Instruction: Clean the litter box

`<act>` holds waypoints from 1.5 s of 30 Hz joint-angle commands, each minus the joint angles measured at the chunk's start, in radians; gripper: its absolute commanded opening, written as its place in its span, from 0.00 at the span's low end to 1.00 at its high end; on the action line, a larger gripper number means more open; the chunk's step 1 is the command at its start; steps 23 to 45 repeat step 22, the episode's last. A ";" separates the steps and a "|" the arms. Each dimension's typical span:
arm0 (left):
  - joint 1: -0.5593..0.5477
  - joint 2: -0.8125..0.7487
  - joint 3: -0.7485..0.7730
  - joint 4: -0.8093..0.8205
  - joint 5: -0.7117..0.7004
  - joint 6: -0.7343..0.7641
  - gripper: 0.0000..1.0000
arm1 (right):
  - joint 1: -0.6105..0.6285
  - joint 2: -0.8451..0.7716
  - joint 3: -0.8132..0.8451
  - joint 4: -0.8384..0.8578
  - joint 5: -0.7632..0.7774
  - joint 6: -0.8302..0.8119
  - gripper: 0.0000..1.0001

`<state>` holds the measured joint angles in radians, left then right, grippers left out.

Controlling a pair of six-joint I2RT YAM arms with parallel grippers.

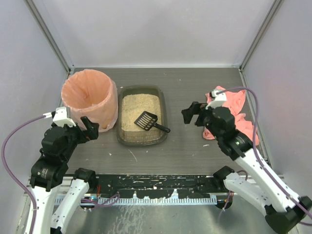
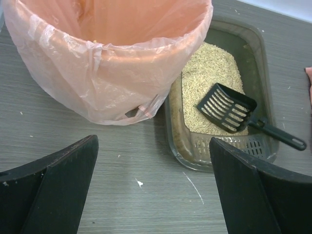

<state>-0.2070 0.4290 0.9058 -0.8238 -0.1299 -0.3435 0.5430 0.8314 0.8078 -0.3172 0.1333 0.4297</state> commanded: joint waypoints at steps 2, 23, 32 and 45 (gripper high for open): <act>0.006 -0.002 0.026 0.036 0.050 -0.009 0.98 | 0.005 -0.224 -0.016 -0.082 0.196 -0.109 1.00; 0.007 0.002 -0.026 0.047 -0.023 -0.016 0.98 | 0.005 -0.605 -0.091 -0.138 0.233 -0.076 1.00; 0.007 0.002 -0.026 0.047 -0.023 -0.016 0.98 | 0.005 -0.605 -0.091 -0.138 0.233 -0.076 1.00; 0.007 0.002 -0.026 0.047 -0.023 -0.016 0.98 | 0.005 -0.605 -0.091 -0.138 0.233 -0.076 1.00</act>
